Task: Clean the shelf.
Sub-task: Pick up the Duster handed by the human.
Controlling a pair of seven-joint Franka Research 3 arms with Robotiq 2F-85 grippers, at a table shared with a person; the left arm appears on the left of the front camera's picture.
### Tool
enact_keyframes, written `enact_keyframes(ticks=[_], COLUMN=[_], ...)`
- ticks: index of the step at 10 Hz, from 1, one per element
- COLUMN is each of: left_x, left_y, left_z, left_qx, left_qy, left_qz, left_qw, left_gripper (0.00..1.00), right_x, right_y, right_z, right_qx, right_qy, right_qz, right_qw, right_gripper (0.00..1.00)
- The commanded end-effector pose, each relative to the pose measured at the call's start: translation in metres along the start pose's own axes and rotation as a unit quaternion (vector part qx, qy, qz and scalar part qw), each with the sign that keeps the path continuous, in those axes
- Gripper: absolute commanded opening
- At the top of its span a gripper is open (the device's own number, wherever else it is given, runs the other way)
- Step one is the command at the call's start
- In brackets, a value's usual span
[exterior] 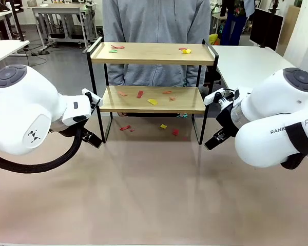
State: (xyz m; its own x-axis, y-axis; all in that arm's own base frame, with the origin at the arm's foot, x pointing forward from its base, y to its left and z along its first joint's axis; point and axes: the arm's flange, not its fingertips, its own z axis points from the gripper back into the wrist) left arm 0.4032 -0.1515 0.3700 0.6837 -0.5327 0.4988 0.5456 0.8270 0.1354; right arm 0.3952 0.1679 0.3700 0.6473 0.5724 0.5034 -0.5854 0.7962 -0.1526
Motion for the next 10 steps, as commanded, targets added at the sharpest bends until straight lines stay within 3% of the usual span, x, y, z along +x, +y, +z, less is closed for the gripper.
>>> enact_keyframes(ticks=[1, 2, 4, 7, 9, 10], left_x=[0.0, 0.0, 0.022, 0.039, 0.034, 0.027], left_y=[0.0, 0.0, 0.017, 0.058, 0.093, 0.114], left_z=[0.0, 0.0, 0.034, 0.082, 0.107, 0.116], left_qx=[0.0, 0.0, -0.038, -0.114, -0.173, -0.218], left_qy=[0.0, 0.0, -0.015, -0.005, -0.016, -0.026], left_qz=[0.0, 0.0, 0.005, -0.014, -0.066, -0.123], left_qw=[1.0, 1.0, 0.999, 0.993, 0.983, 0.968], left_gripper=[1.0, 1.0, 1.0, 1.0, 1.0, 1.0], right_x=[0.0, 0.0, 0.026, 0.031, 0.017, 0.008], right_y=[0.0, 0.0, -0.037, -0.101, -0.154, -0.178], right_z=[0.0, 0.0, 0.026, 0.067, 0.086, 0.088], right_qx=[0.0, 0.0, 0.004, 0.064, 0.134, 0.159], right_qy=[0.0, 0.0, -0.024, -0.061, -0.113, -0.145], right_qz=[0.0, 0.0, -0.032, -0.051, -0.011, 0.028], right_qw=[1.0, 1.0, 0.999, 0.995, 0.984, 0.976], right_gripper=[1.0, 1.0, 1.0, 1.0, 1.0, 1.0])
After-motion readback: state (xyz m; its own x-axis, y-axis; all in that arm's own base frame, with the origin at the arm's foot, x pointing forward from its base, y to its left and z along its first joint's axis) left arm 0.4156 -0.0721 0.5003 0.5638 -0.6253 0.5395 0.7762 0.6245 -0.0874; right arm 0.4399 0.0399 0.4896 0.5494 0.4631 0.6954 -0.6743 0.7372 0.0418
